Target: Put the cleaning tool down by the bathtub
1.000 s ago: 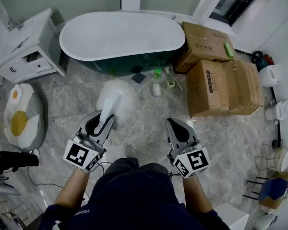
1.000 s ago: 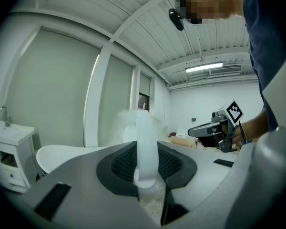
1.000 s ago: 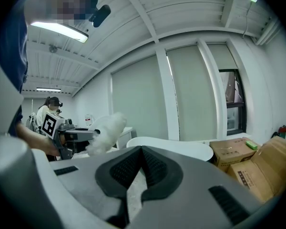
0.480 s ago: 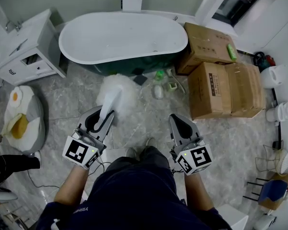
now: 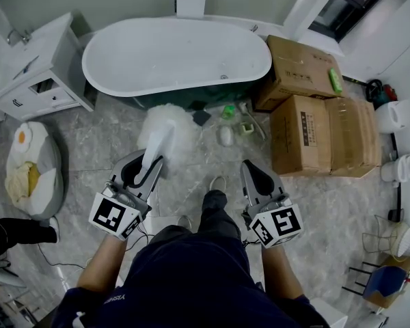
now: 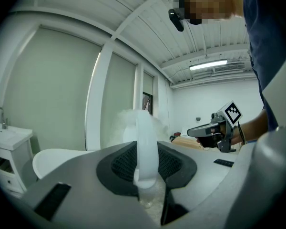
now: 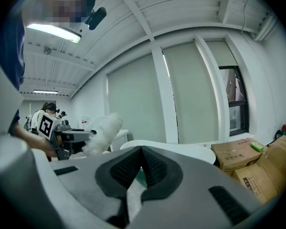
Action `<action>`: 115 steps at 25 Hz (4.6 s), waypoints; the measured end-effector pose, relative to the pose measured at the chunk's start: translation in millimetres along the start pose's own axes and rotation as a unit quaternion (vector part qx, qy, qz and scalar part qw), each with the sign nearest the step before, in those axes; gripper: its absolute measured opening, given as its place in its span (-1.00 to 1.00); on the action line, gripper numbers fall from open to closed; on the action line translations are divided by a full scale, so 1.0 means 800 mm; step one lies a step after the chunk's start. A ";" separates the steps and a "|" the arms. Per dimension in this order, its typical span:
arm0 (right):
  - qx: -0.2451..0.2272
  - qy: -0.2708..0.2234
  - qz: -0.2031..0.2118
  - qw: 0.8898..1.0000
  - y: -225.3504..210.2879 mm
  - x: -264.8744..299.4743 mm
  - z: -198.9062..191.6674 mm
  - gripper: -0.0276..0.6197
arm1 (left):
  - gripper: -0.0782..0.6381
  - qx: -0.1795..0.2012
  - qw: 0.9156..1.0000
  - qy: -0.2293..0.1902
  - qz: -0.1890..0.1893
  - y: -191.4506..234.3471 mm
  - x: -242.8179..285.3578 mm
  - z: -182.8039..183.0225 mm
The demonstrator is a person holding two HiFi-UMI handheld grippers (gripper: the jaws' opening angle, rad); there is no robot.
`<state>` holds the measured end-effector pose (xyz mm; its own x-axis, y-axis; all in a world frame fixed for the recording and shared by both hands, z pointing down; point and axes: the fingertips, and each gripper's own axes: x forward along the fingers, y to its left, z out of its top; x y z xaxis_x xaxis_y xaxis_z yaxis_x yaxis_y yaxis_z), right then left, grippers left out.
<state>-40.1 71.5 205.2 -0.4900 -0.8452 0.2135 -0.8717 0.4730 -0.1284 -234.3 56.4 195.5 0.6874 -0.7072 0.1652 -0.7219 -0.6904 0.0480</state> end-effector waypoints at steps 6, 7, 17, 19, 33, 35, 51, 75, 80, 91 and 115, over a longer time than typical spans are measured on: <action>0.005 0.007 0.012 1.000 -0.058 0.032 0.004 -0.90 | -0.48 -0.003 1.000 0.006 0.011 0.009 0.063 0.005; 0.006 0.009 0.014 1.000 -0.069 0.038 0.005 -0.90 | -0.48 -0.003 1.000 0.007 0.013 0.011 0.074 0.006; 0.015 0.021 0.040 0.999 -0.183 0.092 0.021 -0.90 | -0.48 -0.007 0.999 0.023 0.032 0.020 0.192 0.024; 0.017 0.023 0.046 0.999 -0.203 0.103 0.022 -0.90 | -0.48 -0.007 0.999 0.026 0.035 0.021 0.215 0.025; 0.030 0.033 0.061 0.997 -0.312 0.162 0.022 -0.90 | -0.48 -0.002 0.998 0.046 0.044 0.037 0.333 0.031; 0.031 0.035 0.064 0.997 -0.323 0.171 0.020 -0.90 | -0.48 -0.001 0.998 0.048 0.046 0.041 0.345 0.032; 0.050 0.060 0.033 0.996 -0.383 0.225 -0.010 -0.90 | -0.48 -0.011 0.996 0.086 0.011 0.076 0.420 -0.006; 0.094 0.099 -0.105 0.985 -0.389 0.303 -0.189 -0.90 | -0.48 -0.035 0.975 0.192 -0.105 0.141 0.491 -0.246; 0.095 0.109 -0.099 0.984 -0.410 0.307 -0.268 -0.90 | -0.48 -0.040 0.972 0.210 -0.098 0.126 0.513 -0.333; 0.100 0.121 -0.096 0.983 -0.470 0.325 -0.461 -0.90 | -0.48 -0.051 0.964 0.248 -0.078 0.108 0.560 -0.548; 0.101 0.112 -0.066 0.986 -0.550 0.435 -0.755 -0.90 | -0.48 -0.080 0.933 0.348 -0.038 0.142 0.653 -0.958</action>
<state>168.4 -280.7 920.7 -0.3818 -0.8089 0.4471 -0.9197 0.2843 -0.2709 -18.9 -274.7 1041.8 0.5584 -0.3491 0.7525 -0.7148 -0.6629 0.2228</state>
